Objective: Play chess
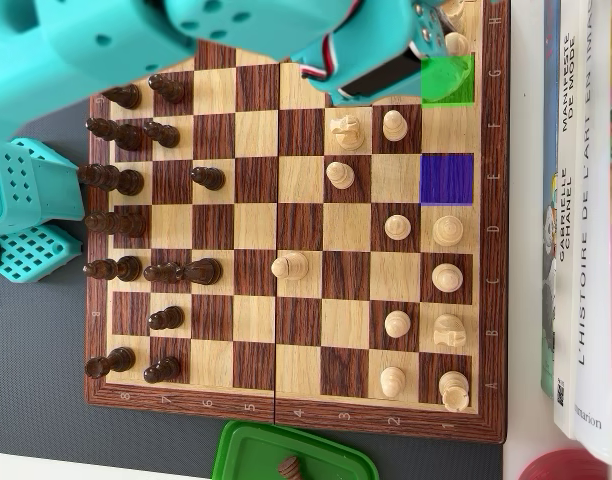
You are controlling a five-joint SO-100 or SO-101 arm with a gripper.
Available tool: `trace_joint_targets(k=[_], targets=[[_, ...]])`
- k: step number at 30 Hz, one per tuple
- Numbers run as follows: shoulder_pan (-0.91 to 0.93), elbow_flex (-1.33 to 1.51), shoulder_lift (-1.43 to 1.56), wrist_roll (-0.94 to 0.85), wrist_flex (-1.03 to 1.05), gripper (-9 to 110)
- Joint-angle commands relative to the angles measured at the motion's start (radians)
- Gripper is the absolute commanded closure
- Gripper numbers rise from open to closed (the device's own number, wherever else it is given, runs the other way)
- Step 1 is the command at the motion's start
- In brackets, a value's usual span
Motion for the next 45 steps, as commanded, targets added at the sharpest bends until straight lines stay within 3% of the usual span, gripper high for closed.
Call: trace_joint_targets(k=[1,45], targets=[[0.011,-0.048,0.017,0.0,-0.006,94],[0.0,-0.049,-0.026,0.008,-0.003,89]])
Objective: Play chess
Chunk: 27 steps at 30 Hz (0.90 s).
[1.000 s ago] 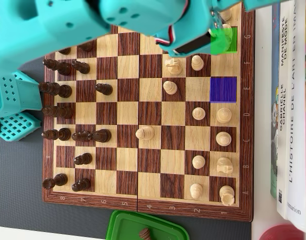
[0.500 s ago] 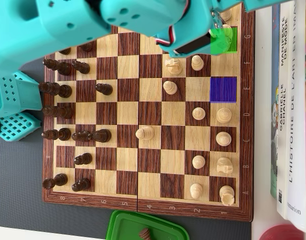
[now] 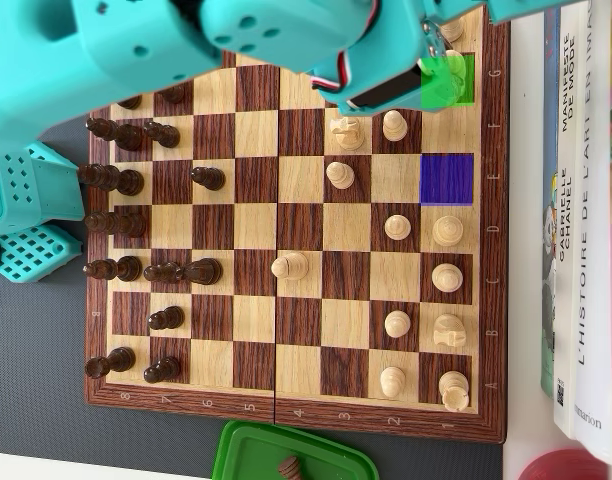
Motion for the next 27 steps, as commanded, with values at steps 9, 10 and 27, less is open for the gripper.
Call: trace_joint_targets(k=[9,10,27], targets=[[-0.003,-0.049,0.017,0.009,-0.002,89],[-0.003,-0.049,0.017,0.009,-0.002,89],[0.003,-0.046,0.017,0.009,-0.002,93]])
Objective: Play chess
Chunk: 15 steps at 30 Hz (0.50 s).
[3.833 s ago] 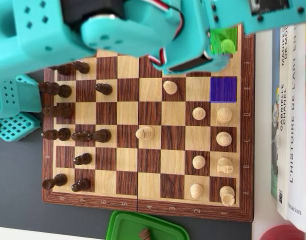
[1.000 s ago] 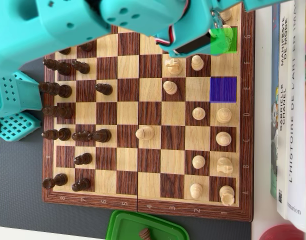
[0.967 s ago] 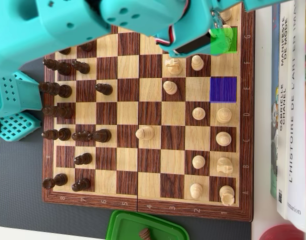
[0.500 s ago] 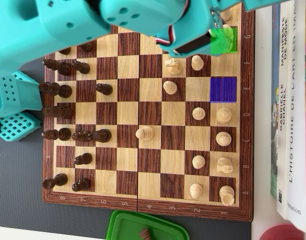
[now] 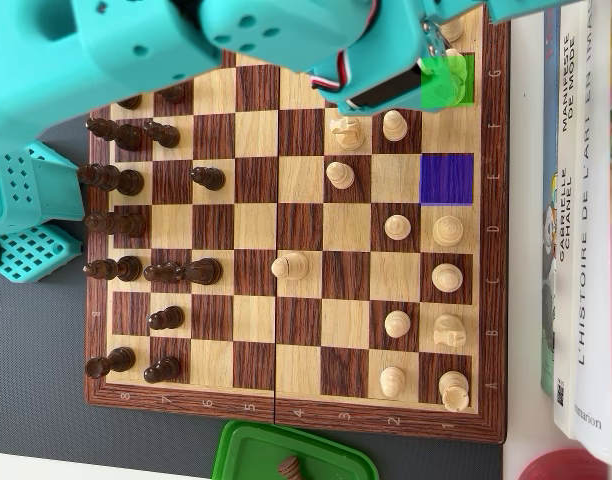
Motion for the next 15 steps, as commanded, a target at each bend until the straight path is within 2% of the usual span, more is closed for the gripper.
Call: trace_joint_targets(k=[1,15], targets=[[0.005,-0.046,0.017,0.009,-0.002,93],[-0.005,-0.084,0.018,0.011,-0.002,93]])
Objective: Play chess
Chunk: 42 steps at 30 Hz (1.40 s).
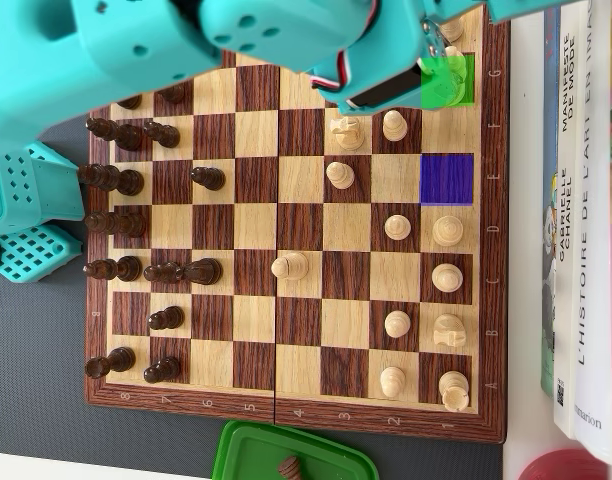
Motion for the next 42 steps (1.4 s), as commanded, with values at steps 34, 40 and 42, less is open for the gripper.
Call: trace_joint_targets(k=[34,40,42], targets=[[-0.015,0.02,0.072,0.038,-0.012,87],[-0.015,0.015,0.072,0.038,-0.012,86],[-0.015,0.015,0.074,0.038,-0.012,86]])
